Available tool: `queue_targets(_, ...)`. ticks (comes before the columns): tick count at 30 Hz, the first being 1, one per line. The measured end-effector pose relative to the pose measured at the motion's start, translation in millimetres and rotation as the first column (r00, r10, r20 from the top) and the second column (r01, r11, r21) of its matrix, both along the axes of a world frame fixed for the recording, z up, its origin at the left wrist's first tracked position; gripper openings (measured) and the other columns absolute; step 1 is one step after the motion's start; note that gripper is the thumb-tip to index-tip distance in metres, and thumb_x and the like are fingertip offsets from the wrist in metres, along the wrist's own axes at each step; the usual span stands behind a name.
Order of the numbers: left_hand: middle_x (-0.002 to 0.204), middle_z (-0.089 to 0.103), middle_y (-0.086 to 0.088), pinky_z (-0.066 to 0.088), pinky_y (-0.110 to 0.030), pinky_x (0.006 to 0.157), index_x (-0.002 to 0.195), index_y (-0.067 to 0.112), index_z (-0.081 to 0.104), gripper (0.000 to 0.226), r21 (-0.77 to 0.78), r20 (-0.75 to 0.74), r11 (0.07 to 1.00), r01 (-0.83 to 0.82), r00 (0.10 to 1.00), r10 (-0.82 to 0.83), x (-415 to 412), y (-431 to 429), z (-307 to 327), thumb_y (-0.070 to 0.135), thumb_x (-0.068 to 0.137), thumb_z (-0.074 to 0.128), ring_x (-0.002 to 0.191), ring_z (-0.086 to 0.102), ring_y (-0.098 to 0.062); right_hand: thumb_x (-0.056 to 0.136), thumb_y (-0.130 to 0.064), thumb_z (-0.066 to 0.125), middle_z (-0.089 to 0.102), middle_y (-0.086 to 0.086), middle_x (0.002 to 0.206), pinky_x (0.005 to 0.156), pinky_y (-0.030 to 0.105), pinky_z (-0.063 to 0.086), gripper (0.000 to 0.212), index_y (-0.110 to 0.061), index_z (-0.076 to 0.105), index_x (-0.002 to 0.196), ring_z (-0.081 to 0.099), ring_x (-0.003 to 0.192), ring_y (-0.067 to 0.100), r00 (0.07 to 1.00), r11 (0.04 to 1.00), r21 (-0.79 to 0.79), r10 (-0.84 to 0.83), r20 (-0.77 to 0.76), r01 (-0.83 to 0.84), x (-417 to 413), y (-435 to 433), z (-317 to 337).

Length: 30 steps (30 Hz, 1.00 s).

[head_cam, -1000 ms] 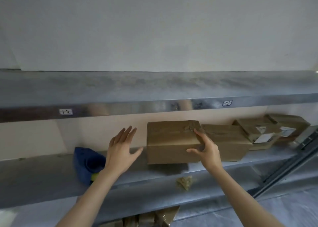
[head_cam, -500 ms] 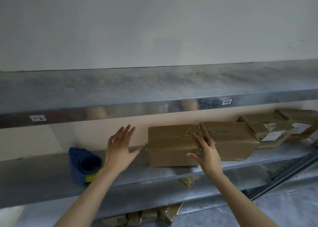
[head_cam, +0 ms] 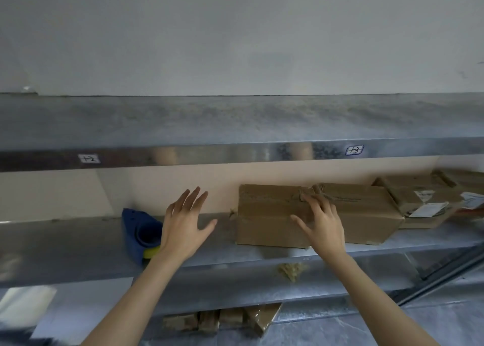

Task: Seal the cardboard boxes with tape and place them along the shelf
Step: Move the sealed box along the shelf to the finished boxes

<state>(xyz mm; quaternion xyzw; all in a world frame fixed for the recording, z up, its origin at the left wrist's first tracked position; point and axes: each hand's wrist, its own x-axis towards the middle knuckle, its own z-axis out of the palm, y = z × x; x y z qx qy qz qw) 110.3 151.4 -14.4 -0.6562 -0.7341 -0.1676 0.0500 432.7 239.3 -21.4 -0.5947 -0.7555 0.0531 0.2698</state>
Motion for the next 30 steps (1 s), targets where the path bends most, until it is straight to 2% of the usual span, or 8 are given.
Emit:
queue_targets(2,0.157,0.038,-0.003,0.038,-0.047,0.108,0.147,0.023,0.044,0.07,0.011,-0.008,1.0,-0.007,1.0,0.007,-7,-8,4,0.058,0.089,0.059,0.144,0.035,-0.027,0.089,-0.053,0.062,0.045,0.002,0.147,0.1,0.046,0.045,0.061,-0.023,0.051,0.14,0.037,0.137,0.027,0.998,1.0,-0.018,0.014,0.054,-0.013,-11,1,8)
queue_targets(5,0.156,0.039,-0.003,0.038,-0.047,0.107,0.146,0.025,0.046,0.068,0.026,0.003,0.999,-0.02,1.0,0.02,-20,-20,10,0.056,0.087,0.062,0.143,0.036,-0.027,0.089,-0.058,0.058,0.044,0.005,0.149,0.103,0.045,0.041,0.065,-0.026,0.046,0.144,0.035,0.137,0.03,0.993,0.999,-0.032,0.028,0.111,-0.024,-32,-2,18)
queue_targets(11,0.159,0.034,0.002,0.026,-0.043,0.113,0.149,0.028,0.041,0.069,0.05,0.003,0.994,-0.097,0.995,0.097,-60,-50,21,0.058,0.09,0.057,0.148,0.026,-0.022,0.09,-0.065,0.048,0.025,-0.001,0.159,0.107,0.046,0.037,0.07,-0.034,0.032,0.15,0.029,0.142,0.028,0.97,0.989,-0.104,0.122,0.209,-0.102,-92,-15,33)
queue_targets(18,0.159,0.034,0.002,0.024,-0.041,0.113,0.148,0.025,0.042,0.066,0.067,0.033,0.987,-0.144,0.989,0.142,-148,-106,29,0.056,0.092,0.057,0.148,0.026,-0.023,0.092,-0.061,0.049,0.024,-0.001,0.159,0.11,0.045,0.032,0.069,-0.031,0.029,0.151,0.024,0.144,0.026,0.951,0.976,-0.135,0.201,0.233,-0.173,-197,-49,38)
queue_targets(20,0.16,0.032,0.002,0.023,-0.041,0.114,0.149,0.026,0.041,0.067,0.053,0.023,0.986,-0.158,0.987,0.157,-179,-126,29,0.06,0.093,0.05,0.149,0.024,-0.022,0.092,-0.06,0.05,0.026,0.001,0.159,0.112,0.046,0.029,0.069,-0.03,0.029,0.151,0.023,0.144,0.027,0.951,0.973,-0.145,0.21,0.226,-0.181,-233,-64,36)
queue_targets(23,0.161,0.029,0.003,0.022,-0.042,0.115,0.149,0.027,0.04,0.071,0.027,0.001,0.984,-0.175,0.984,0.175,-229,-158,29,0.065,0.089,0.036,0.149,0.022,-0.021,0.092,-0.058,0.053,0.027,0.003,0.158,0.11,0.045,0.032,0.069,-0.028,0.031,0.151,0.023,0.144,0.027,0.957,0.967,-0.166,0.225,0.185,-0.195,-290,-93,32)
queue_targets(27,0.161,0.029,0.004,0.024,-0.042,0.114,0.149,0.028,0.041,0.065,0.008,-0.023,0.982,-0.191,0.981,0.191,-297,-200,26,0.063,0.094,0.047,0.15,0.022,-0.02,0.092,-0.055,0.054,0.029,0.003,0.157,0.11,0.042,0.032,0.067,-0.027,0.033,0.15,0.023,0.144,0.024,0.952,0.958,-0.169,0.259,0.165,-0.232,-364,-134,29)
queue_targets(30,0.159,0.032,0.002,0.026,-0.047,0.114,0.147,0.026,0.043,0.065,-0.003,0.012,0.977,-0.211,0.977,0.211,-336,-222,26,0.061,0.092,0.05,0.147,0.027,-0.023,0.094,-0.052,0.054,0.028,0.004,0.157,0.11,0.042,0.034,0.063,-0.026,0.036,0.148,0.023,0.144,0.023,0.941,0.946,-0.179,0.299,0.157,-0.271,-409,-157,31)
